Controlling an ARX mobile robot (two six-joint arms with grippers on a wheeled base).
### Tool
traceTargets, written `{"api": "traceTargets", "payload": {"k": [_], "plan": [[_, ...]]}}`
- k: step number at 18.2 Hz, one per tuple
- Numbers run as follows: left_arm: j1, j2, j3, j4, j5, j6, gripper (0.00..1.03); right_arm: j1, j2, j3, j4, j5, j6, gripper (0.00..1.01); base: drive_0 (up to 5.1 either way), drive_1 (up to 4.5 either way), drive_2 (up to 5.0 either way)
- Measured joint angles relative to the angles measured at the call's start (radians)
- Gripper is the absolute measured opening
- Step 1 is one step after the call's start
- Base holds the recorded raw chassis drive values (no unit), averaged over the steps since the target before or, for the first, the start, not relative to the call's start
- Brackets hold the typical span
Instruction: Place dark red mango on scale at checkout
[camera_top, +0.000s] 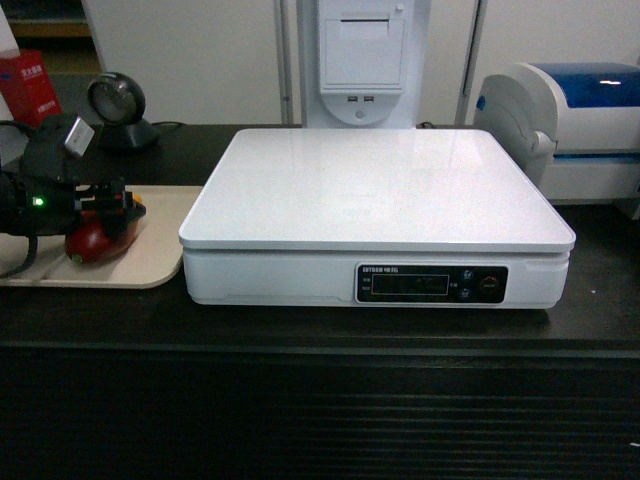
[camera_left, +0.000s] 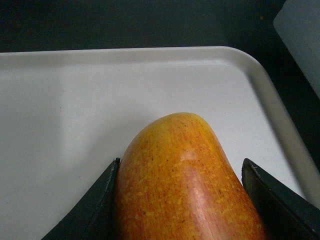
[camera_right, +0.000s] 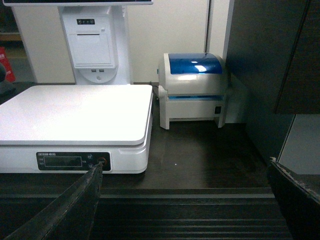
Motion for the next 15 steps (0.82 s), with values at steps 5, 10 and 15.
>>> {"api": "traceTargets", "payload": {"k": [5, 10, 15], "plan": [[-0.098, -0.213, -0.069, 0.057, -0.029, -0.032, 0.64, 0.000, 0.000, 0.000, 0.000, 0.000, 0.000, 0.98, 0.0, 0.00, 0.0], [-0.288, -0.326, -0.052, 0.036, -0.088, -0.139, 0.64, 0.000, 0.000, 0.000, 0.000, 0.000, 0.000, 0.98, 0.0, 0.00, 0.0], [-0.514, -0.326, -0.007, 0.021, -0.226, -0.245, 0.63, 0.000, 0.000, 0.000, 0.000, 0.000, 0.000, 0.98, 0.0, 0.00, 0.0]]}}
